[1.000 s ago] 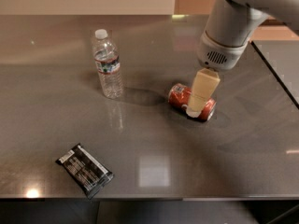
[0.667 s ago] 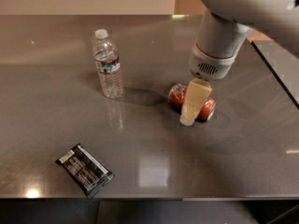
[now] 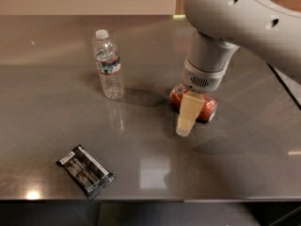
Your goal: Pick coke can
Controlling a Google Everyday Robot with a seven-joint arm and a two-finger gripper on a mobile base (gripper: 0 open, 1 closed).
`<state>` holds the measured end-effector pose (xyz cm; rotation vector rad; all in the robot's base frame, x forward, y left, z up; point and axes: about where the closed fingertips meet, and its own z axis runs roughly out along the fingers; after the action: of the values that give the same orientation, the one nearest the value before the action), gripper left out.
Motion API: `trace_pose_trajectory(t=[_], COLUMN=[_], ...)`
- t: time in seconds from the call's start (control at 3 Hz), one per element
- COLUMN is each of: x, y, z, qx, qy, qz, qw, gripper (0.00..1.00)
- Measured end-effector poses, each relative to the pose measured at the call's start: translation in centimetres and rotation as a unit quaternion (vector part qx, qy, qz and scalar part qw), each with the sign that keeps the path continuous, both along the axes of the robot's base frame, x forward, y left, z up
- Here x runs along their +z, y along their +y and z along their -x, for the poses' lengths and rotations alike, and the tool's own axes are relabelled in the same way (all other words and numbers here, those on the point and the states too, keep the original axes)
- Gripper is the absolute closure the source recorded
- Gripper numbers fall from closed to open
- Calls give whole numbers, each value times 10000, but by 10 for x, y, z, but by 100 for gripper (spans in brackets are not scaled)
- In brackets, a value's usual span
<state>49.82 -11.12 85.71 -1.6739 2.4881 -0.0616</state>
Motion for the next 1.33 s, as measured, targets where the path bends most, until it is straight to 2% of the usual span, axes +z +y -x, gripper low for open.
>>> trace_pose_trajectory(t=[0.33, 0.67, 1.0, 1.33], x=[-8, -10, -5, 15], y=[1, 1, 0, 1], z=[0, 0, -2, -5], qx=[11, -2, -25, 8], qy=[67, 93, 95, 131], qz=[40, 56, 20, -177], qw=[10000, 9999, 9999, 9998], gripper=[16, 38, 63, 85])
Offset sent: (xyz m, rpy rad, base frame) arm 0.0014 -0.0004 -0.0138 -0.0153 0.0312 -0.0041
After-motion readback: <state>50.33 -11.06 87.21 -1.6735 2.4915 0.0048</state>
